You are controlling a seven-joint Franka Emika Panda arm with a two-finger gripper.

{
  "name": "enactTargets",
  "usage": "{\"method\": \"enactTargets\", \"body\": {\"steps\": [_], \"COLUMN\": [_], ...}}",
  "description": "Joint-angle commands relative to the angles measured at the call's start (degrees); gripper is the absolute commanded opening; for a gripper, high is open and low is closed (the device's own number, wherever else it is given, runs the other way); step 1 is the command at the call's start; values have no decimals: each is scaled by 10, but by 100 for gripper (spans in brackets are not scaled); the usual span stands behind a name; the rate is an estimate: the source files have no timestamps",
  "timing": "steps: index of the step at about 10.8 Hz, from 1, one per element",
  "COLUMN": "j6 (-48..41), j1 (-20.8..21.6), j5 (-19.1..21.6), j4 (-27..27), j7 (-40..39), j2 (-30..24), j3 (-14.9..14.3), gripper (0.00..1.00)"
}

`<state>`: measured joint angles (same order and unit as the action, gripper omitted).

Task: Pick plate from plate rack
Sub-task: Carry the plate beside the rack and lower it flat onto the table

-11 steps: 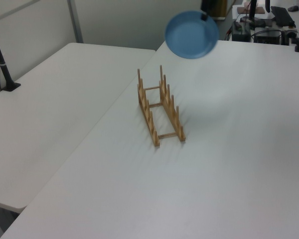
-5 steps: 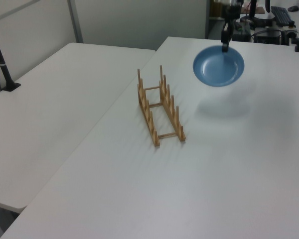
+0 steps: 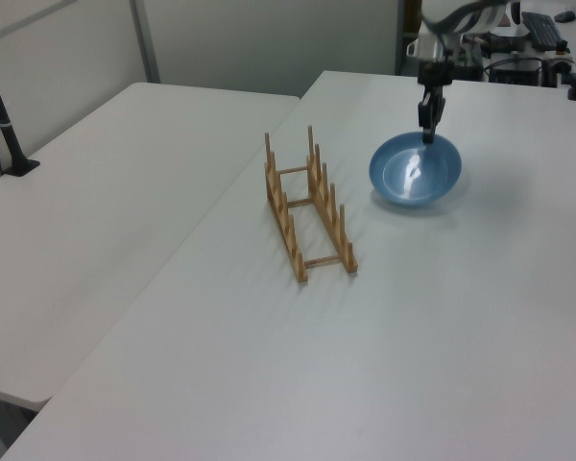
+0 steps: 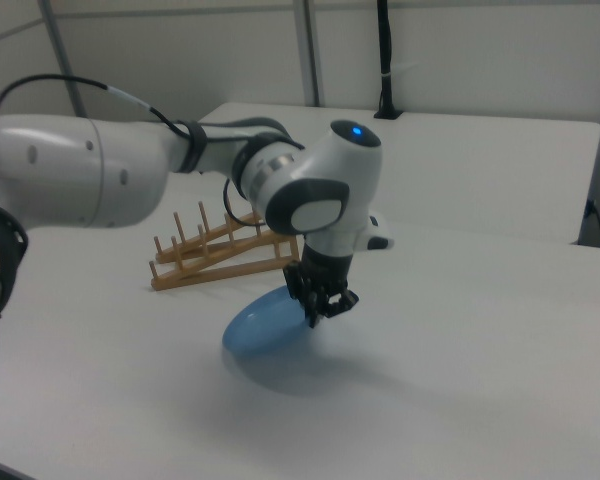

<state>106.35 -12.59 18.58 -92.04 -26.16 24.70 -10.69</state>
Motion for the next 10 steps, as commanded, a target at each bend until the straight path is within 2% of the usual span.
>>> {"method": "enactTargets", "body": {"steps": [1, 2, 3, 6, 8, 9, 10], "j6": [43, 43, 44, 41, 39, 36, 35], "j1": [2, 0, -6, -9, -9, -2, 22], "j5": [11, 9, 5, -16, -30, -33, -40], "j4": [-9, -9, -15, -20, -19, -18, -17], "j7": [-7, -12, -13, -25, -25, -22, -14], "j2": [22, 22, 22, 21, 13, -5, -35], "j3": [-1, -2, -3, -19, -18, -18, -15], "gripper": [5, 8, 21, 87, 91, 97, 99]}}
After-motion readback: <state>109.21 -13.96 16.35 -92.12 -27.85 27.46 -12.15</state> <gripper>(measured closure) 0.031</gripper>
